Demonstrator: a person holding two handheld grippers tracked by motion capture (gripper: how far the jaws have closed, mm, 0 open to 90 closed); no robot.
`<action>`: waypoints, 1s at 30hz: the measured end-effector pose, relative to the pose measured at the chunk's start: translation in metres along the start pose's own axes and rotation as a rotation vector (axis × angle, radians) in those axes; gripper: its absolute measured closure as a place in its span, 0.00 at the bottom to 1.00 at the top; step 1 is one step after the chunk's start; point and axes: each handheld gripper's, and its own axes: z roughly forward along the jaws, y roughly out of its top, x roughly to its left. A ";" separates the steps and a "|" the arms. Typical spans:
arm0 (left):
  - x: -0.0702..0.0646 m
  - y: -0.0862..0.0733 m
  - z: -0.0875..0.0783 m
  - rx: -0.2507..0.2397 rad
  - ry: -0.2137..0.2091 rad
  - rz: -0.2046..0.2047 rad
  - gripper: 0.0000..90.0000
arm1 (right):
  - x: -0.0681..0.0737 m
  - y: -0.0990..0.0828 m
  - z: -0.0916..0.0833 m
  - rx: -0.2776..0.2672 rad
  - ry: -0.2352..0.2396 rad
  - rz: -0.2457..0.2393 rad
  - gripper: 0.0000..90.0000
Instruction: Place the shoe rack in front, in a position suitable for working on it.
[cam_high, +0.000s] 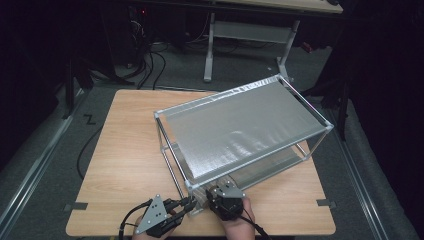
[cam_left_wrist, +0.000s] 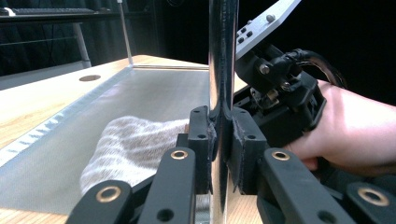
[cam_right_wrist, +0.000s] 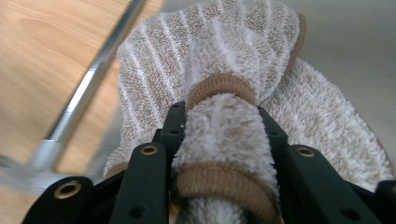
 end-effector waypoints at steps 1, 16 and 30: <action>0.000 0.000 0.000 -0.001 -0.002 0.001 0.89 | 0.002 0.000 0.001 -0.005 0.013 0.000 0.71; 0.002 0.000 0.002 -0.001 0.000 0.001 0.88 | 0.009 -0.001 0.003 -0.020 0.029 0.001 0.71; 0.002 0.000 0.002 0.003 0.001 -0.002 0.89 | -0.002 0.002 0.005 0.005 0.008 0.013 0.70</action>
